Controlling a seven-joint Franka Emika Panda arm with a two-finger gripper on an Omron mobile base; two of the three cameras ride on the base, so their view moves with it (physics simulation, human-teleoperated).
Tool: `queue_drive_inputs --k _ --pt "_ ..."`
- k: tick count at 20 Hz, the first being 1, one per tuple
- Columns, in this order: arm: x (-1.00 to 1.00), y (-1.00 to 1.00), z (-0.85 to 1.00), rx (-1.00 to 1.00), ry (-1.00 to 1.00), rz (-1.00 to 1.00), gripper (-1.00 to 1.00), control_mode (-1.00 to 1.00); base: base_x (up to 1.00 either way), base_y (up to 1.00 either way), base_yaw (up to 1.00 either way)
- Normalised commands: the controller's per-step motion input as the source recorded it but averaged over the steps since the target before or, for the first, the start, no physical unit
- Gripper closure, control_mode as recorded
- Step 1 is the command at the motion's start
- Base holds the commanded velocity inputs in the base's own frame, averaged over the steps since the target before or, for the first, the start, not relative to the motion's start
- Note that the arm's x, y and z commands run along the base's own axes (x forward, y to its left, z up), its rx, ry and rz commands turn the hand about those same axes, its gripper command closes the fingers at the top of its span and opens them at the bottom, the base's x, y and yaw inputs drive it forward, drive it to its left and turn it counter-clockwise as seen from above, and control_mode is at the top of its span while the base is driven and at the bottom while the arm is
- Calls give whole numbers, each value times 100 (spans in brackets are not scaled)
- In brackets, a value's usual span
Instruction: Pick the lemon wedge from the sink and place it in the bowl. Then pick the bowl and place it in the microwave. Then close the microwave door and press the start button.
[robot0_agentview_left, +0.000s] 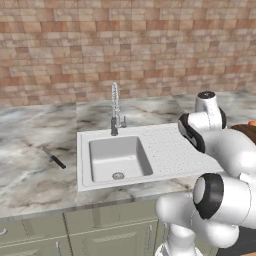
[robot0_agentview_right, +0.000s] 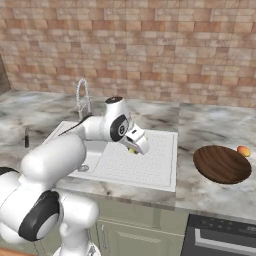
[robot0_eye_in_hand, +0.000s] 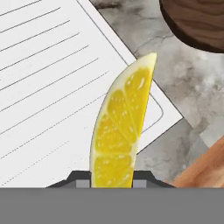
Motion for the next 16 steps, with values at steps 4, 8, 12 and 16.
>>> queue_drive_inputs --k 4,8,12,16 --pt "10 -100 0 -5 -3 -13 100 -100 0 0 0" --pt "15 -100 0 -7 1 -28 100 -100 0 0 0" --pt "15 -100 16 0 8 -40 100 -100 0 0 0" --pt "9 -100 18 5 9 -36 100 -100 0 0 0"
